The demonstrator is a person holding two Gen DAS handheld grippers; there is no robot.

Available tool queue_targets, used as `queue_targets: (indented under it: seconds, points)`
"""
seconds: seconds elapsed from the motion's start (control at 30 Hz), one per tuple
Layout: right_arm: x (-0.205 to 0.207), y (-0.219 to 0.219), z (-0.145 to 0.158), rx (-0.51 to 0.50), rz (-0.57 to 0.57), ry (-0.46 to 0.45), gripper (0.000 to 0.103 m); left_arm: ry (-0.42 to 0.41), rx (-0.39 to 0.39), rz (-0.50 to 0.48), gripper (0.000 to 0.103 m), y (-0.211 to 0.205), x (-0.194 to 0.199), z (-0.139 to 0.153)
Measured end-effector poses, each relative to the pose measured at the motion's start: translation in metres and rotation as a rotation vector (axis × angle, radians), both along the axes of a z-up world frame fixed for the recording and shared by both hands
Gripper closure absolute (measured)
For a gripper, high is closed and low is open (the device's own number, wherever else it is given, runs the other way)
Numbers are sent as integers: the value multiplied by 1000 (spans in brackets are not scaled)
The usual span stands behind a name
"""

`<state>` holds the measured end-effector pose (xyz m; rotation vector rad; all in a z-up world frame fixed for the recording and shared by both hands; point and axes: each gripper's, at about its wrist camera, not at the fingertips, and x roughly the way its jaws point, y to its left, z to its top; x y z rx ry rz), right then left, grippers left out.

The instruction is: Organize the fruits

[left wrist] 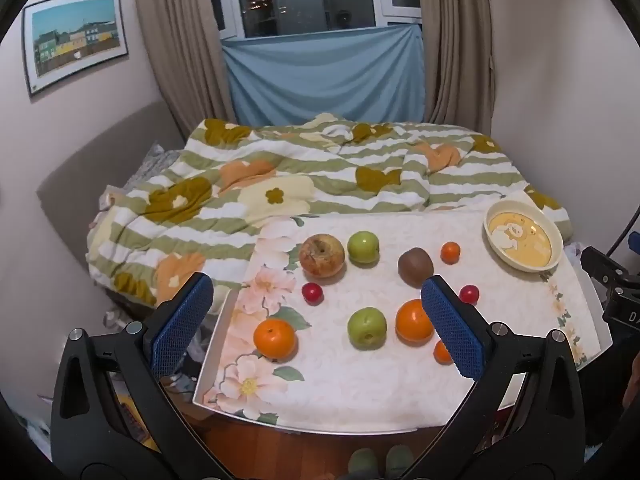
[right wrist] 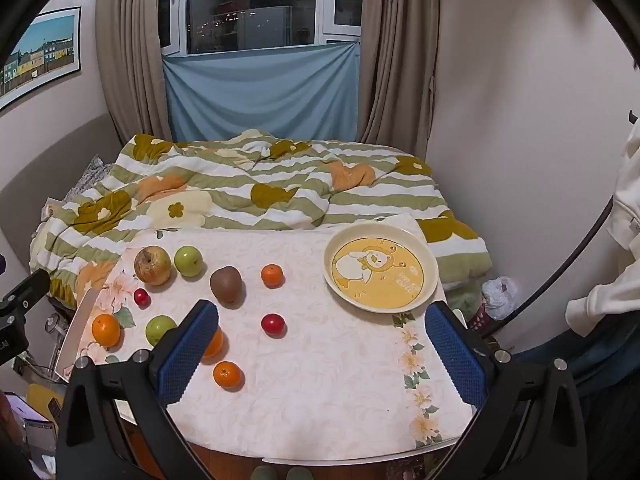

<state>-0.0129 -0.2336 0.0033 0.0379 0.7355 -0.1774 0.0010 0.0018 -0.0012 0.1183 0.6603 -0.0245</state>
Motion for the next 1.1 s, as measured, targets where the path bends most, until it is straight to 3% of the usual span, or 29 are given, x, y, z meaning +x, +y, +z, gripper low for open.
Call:
queue_targets:
  seconds: [1.1]
  points:
    - [7,6,-1,-13,0,0,0,2,-3,-11,0,7,17,-3]
